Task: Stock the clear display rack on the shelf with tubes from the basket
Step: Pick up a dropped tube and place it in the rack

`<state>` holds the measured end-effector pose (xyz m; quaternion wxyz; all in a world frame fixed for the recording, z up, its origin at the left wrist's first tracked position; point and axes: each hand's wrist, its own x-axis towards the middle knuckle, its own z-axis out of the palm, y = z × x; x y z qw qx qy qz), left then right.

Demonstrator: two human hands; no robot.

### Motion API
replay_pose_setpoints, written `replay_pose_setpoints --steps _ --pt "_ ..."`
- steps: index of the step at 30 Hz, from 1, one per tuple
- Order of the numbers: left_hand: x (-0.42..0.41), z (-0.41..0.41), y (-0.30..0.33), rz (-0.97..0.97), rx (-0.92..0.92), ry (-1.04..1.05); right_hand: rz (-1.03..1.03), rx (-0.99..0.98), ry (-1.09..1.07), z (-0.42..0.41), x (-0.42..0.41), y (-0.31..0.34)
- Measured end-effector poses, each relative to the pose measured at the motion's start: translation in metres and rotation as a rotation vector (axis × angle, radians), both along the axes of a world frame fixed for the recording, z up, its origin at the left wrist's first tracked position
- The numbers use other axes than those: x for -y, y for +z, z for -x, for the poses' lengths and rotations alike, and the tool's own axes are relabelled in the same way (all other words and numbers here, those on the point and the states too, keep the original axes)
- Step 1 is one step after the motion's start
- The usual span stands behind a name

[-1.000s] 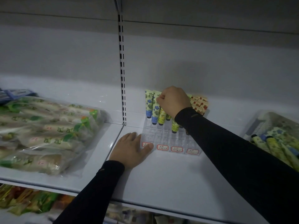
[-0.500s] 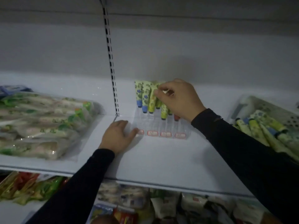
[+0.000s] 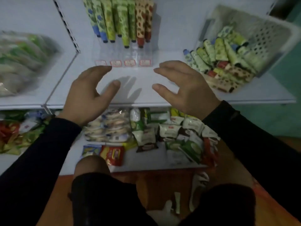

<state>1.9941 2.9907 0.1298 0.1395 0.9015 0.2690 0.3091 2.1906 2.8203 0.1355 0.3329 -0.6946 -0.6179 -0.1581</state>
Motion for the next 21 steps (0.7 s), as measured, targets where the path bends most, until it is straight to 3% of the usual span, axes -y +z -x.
replay_pose_setpoints --steps 7,10,12,15,18,21 --pt "0.046 0.001 -0.037 0.008 -0.082 -0.162 0.217 -0.023 -0.026 0.008 0.054 -0.041" --pt "0.057 -0.005 -0.055 -0.084 -0.073 -0.227 0.288 -0.130 -0.020 0.011 0.075 -0.074" --pt "0.065 -0.007 -0.062 -0.190 0.038 -0.224 0.346 -0.206 -0.037 0.014 0.089 -0.101" --pt "0.086 -0.016 -0.081 -0.201 0.088 -0.377 0.549 -0.423 -0.095 0.013 0.108 -0.159" --pt "0.102 -0.039 -0.129 0.014 -0.264 -0.623 0.729 -0.663 -0.189 0.008 0.120 -0.216" --pt "0.113 -0.069 -0.194 0.241 -0.702 -0.640 0.969 -0.781 -0.358 0.002 0.128 -0.265"
